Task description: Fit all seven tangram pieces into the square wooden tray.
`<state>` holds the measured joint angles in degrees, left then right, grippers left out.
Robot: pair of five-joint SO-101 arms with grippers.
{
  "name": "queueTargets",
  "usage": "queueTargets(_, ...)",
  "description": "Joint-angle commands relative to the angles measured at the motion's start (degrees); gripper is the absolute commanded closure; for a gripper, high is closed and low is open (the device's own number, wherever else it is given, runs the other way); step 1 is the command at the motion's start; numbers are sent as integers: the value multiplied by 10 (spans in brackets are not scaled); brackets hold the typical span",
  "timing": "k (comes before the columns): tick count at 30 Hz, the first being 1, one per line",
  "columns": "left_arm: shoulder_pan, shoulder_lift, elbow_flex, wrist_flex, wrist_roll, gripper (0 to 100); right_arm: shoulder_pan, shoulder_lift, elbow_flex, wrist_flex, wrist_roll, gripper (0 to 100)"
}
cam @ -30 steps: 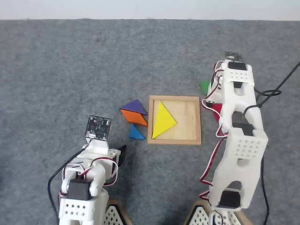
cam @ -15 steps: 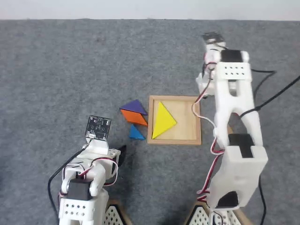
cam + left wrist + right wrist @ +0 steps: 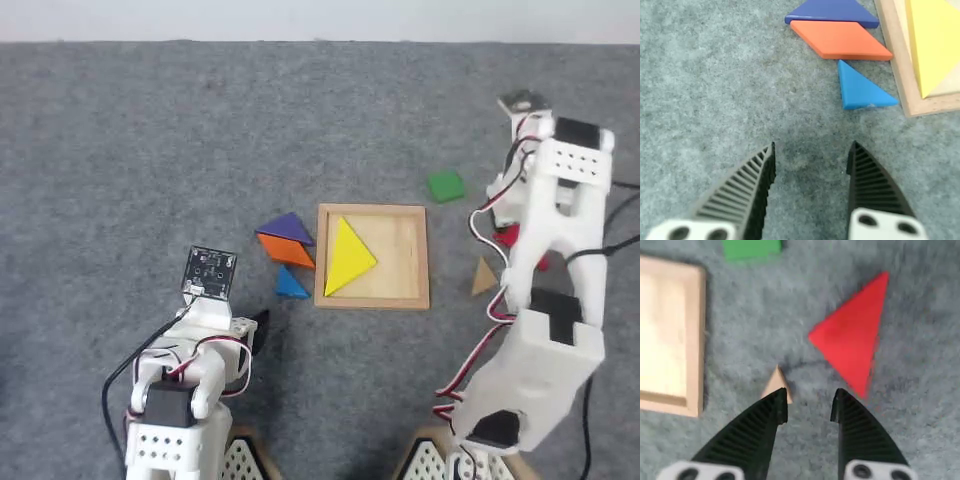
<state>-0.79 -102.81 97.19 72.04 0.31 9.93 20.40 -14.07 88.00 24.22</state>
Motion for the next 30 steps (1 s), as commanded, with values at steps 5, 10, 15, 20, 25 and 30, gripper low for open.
queueTargets(5, -1, -12, -7, 2, 5, 775, -26, -30, 84, -106, -27, 667)
queueTargets(10, -1, -12, -7, 2, 5, 775, -21, -29, 114, -145, -31, 674)
queueTargets(15, -1, -12, -7, 2, 5, 775, -7, 6, 117, -152, -33, 675)
queueTargets(20, -1, -12, -7, 2, 5, 775, 26, 77, 74, -174, -53, 676)
queueTargets(25, -1, -12, -7, 2, 5, 775, 31, 117, 41, -170, -60, 678)
queueTargets(30, -1, -12, -7, 2, 5, 775, 31, 124, 39, -159, -62, 678)
